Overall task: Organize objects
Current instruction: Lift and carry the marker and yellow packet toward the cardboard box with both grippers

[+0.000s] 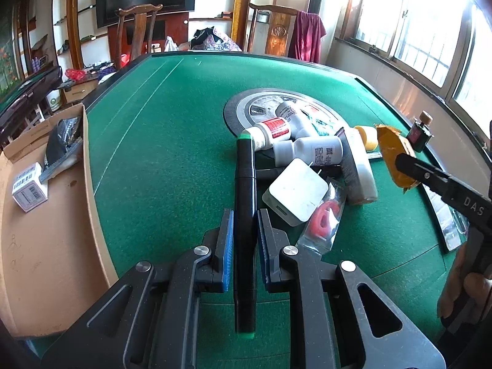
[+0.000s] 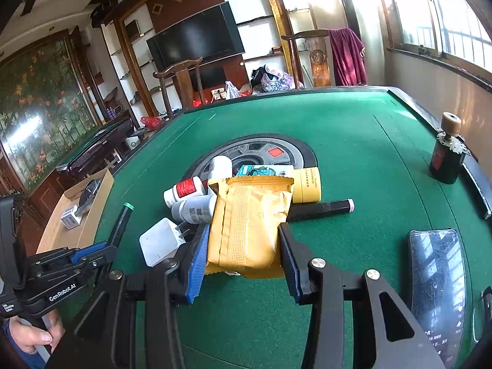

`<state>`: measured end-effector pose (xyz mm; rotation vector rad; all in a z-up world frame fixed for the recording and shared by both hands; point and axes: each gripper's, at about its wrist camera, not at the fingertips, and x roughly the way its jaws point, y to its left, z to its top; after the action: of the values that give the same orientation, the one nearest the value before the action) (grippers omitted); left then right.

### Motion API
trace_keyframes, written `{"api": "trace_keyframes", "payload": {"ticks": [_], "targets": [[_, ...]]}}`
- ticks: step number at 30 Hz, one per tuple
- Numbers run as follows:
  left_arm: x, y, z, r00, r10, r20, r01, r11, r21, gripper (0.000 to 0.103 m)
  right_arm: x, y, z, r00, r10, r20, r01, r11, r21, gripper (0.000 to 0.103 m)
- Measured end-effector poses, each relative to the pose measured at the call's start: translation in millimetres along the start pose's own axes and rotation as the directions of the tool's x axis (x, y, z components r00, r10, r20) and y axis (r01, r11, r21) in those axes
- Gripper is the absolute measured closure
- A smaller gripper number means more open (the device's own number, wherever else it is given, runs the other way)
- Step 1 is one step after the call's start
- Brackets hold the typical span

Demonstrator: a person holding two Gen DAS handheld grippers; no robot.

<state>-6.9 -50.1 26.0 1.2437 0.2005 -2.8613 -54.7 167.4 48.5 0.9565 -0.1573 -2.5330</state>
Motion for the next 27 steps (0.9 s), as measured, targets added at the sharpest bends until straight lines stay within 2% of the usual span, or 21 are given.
{"api": "trace_keyframes", "payload": {"ticks": [12, 22, 27], "targets": [[-8.0, -0.2, 2.0, 1.000, -0.021, 0.017, 0.021, 1.000, 0.000, 0.089, 0.0, 3.9, -2.8, 1.000, -0.001, 0.003, 0.001, 1.000, -0.018, 0.059], [22.0, -7.4, -10.5, 0.996, -0.011, -0.090, 0.014, 0.999, 0.034, 0.089, 1.2, 5.0, -2.9, 1.000, 0.003, -0.008, -0.003, 1.000, -0.027, 0.059], [29.7, -14.0, -12.3, 0.991, 0.031, -0.128, -0.022, 0.997, 0.073, 0.089, 2.8, 5.9, -2.8, 1.000, 0.014, -0.021, -0.014, 0.999, -0.031, 0.059]]}}
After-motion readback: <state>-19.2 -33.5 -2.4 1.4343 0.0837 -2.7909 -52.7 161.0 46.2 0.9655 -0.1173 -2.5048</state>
